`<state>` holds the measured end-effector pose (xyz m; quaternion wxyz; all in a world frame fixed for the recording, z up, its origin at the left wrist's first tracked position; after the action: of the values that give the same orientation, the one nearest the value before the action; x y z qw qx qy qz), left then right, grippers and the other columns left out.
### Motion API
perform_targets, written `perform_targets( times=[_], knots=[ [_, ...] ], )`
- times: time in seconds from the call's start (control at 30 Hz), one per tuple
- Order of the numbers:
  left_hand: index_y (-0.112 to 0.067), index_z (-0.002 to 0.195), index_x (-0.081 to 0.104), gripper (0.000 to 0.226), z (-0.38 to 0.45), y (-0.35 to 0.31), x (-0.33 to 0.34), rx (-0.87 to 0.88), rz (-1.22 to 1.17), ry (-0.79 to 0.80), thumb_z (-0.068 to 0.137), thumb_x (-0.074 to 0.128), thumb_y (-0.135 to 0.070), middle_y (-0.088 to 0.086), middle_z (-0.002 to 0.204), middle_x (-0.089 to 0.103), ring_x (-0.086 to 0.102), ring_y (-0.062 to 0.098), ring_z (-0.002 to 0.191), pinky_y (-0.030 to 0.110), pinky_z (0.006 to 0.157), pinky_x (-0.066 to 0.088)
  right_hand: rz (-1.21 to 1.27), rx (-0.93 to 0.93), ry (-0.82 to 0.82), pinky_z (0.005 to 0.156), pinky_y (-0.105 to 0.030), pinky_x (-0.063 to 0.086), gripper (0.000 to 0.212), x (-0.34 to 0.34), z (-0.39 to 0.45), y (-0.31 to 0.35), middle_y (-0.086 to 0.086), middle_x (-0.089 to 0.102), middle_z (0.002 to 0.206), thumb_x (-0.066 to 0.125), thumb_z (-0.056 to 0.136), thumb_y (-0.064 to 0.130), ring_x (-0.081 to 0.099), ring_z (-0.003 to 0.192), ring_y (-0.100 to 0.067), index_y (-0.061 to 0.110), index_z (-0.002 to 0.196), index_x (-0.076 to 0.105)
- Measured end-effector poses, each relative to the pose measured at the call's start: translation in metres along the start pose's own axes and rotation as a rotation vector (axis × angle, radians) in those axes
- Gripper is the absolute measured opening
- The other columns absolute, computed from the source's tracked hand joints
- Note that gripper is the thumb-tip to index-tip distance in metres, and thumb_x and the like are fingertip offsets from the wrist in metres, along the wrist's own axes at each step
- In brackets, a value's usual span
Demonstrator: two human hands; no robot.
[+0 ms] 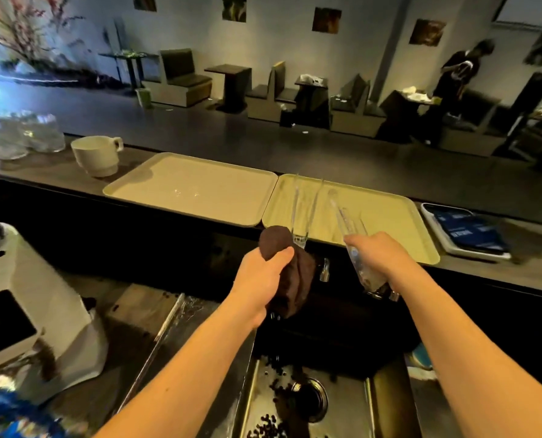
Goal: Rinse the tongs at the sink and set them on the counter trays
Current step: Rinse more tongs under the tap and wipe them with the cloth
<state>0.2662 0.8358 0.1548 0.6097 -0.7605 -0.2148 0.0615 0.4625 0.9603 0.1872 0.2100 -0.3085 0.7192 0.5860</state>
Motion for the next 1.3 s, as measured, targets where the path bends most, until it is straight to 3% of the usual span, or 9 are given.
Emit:
perform_targets(
  times=[0.13, 0.27, 0.37, 0.5, 0.6, 0.67, 0.8, 1.0, 1.3],
  knots=[
    [-0.018, 0.104, 0.072, 0.019, 0.008, 0.004, -0.002, -0.013, 0.009, -0.004, 0.094, 0.062, -0.031, 0.001, 0.098, 0.077, 0.073, 0.018, 0.09, 0.026, 0.07, 0.054, -0.258, 0.002, -0.065, 0.055, -0.031, 0.039, 0.056, 0.002, 0.028, 0.014, -0.014, 0.064, 0.098, 0.057, 0.079, 0.053, 0.063, 0.081, -0.03, 0.003, 0.104, 0.061],
    [-0.019, 0.099, 0.073, 0.016, 0.015, 0.007, -0.011, -0.005, 0.009, -0.012, 0.094, 0.062, -0.03, -0.001, 0.092, 0.078, 0.074, 0.016, 0.086, 0.025, 0.068, 0.056, -0.337, 0.035, -0.12, 0.069, -0.035, 0.048, 0.064, 0.008, 0.048, 0.02, -0.019, 0.059, 0.117, 0.059, 0.074, 0.051, 0.063, 0.094, -0.036, 0.002, 0.115, 0.059],
    [-0.019, 0.1, 0.073, 0.017, 0.02, 0.007, -0.019, 0.001, 0.021, -0.025, 0.094, 0.063, -0.03, 0.001, 0.095, 0.078, 0.074, 0.019, 0.091, 0.035, 0.081, 0.058, -0.395, 0.052, -0.161, 0.078, -0.039, 0.051, 0.066, 0.01, 0.06, 0.02, -0.019, 0.057, 0.122, 0.06, 0.078, 0.054, 0.061, 0.101, -0.036, 0.004, 0.12, 0.055],
    [-0.017, 0.104, 0.072, 0.02, 0.023, 0.007, -0.034, -0.002, 0.003, -0.049, 0.094, 0.063, -0.03, 0.004, 0.1, 0.077, 0.073, 0.022, 0.094, 0.04, 0.087, 0.057, -0.486, 0.059, -0.223, 0.08, -0.042, 0.044, 0.079, 0.009, 0.067, 0.024, -0.02, 0.051, 0.133, 0.056, 0.082, 0.064, 0.055, 0.115, -0.04, 0.005, 0.134, 0.046],
    [-0.016, 0.107, 0.072, 0.021, 0.02, 0.007, -0.048, 0.004, -0.013, -0.072, 0.094, 0.063, -0.029, 0.005, 0.102, 0.077, 0.073, 0.021, 0.095, 0.039, 0.088, 0.057, -0.595, -0.06, -0.372, 0.073, -0.042, 0.041, 0.076, 0.003, 0.054, 0.043, -0.019, 0.052, 0.127, 0.05, 0.085, 0.067, 0.057, 0.11, -0.041, 0.005, 0.13, 0.047],
    [-0.015, 0.11, 0.071, 0.022, 0.017, 0.008, -0.059, 0.009, -0.019, -0.098, 0.093, 0.063, -0.028, 0.005, 0.104, 0.076, 0.072, 0.021, 0.096, 0.037, 0.088, 0.057, -0.643, -0.211, -0.415, 0.062, -0.035, 0.038, 0.057, 0.01, 0.039, 0.06, -0.015, 0.061, 0.108, 0.048, 0.089, 0.058, 0.061, 0.091, -0.037, 0.007, 0.113, 0.055],
    [-0.014, 0.116, 0.068, 0.026, 0.004, 0.013, -0.093, 0.026, -0.041, -0.182, 0.093, 0.064, -0.026, 0.005, 0.106, 0.075, 0.071, 0.02, 0.1, 0.033, 0.087, 0.057, -0.48, -0.398, -0.132, 0.051, -0.032, 0.041, 0.026, 0.06, 0.003, 0.085, -0.004, 0.065, 0.069, 0.052, 0.087, 0.039, 0.059, 0.063, -0.022, 0.016, 0.076, 0.059],
    [-0.017, 0.126, 0.061, 0.038, -0.028, 0.035, -0.158, -0.025, -0.091, -0.294, 0.091, 0.065, -0.032, 0.005, 0.114, 0.072, 0.068, 0.02, 0.105, 0.038, 0.097, 0.054, 0.019, -0.403, 0.272, 0.052, -0.032, 0.048, 0.016, 0.159, -0.065, 0.102, 0.002, 0.07, 0.064, 0.057, 0.083, 0.03, 0.062, 0.05, -0.01, 0.018, 0.075, 0.064],
    [-0.019, 0.101, 0.073, 0.015, -0.129, 0.074, -0.291, -0.02, -0.197, -0.497, 0.088, 0.067, -0.024, 0.008, 0.097, 0.078, 0.073, 0.027, 0.096, 0.05, 0.095, 0.054, 0.241, -0.456, 0.737, 0.042, -0.019, 0.04, 0.015, 0.303, -0.215, 0.15, 0.006, 0.059, 0.051, 0.058, 0.091, 0.005, 0.051, 0.043, -0.009, 0.009, 0.077, 0.06]
  ],
)
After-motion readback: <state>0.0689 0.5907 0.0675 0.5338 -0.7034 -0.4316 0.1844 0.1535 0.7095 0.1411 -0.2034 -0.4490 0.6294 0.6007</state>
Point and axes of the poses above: each hand's wrist, its own z-axis towards the middle knuckle, its own x-axis out of the palm, y = z × x, the point moved 6 cm from there along z, towards the middle knuckle
